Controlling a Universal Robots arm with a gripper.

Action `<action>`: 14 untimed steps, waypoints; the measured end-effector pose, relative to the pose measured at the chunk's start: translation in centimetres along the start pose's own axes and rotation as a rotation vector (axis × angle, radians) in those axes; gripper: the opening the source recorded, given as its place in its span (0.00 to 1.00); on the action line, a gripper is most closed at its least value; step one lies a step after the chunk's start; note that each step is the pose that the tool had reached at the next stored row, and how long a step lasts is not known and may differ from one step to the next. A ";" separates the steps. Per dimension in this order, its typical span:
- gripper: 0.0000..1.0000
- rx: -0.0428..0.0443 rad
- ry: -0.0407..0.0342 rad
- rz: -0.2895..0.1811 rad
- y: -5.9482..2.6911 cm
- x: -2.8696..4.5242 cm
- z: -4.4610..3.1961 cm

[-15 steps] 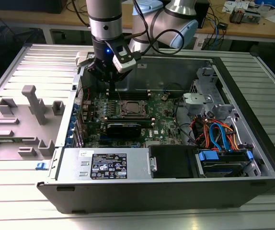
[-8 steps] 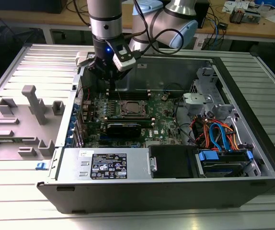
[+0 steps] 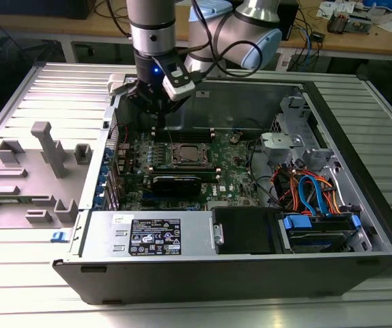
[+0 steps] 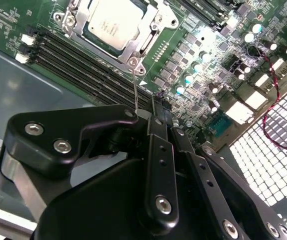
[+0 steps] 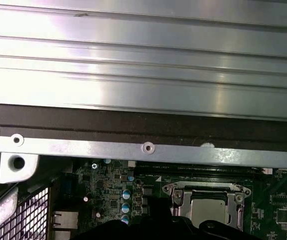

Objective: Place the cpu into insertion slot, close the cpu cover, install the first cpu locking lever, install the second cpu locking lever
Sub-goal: 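Install the first cpu locking lever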

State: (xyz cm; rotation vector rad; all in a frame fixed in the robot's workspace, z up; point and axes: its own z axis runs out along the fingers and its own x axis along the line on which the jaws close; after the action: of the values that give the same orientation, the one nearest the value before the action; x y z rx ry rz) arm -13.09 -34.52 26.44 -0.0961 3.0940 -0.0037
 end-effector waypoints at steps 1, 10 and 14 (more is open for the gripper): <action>0.11 0.0002 0.0001 0.000 0.01 -0.05 0.01; 0.11 0.0026 0.0003 0.000 0.22 -1.05 0.09; 0.11 0.0026 0.0003 0.000 0.25 -1.68 0.15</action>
State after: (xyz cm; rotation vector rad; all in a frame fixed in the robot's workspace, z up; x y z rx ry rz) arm -11.43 -34.17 26.37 -0.0963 3.0942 -0.0078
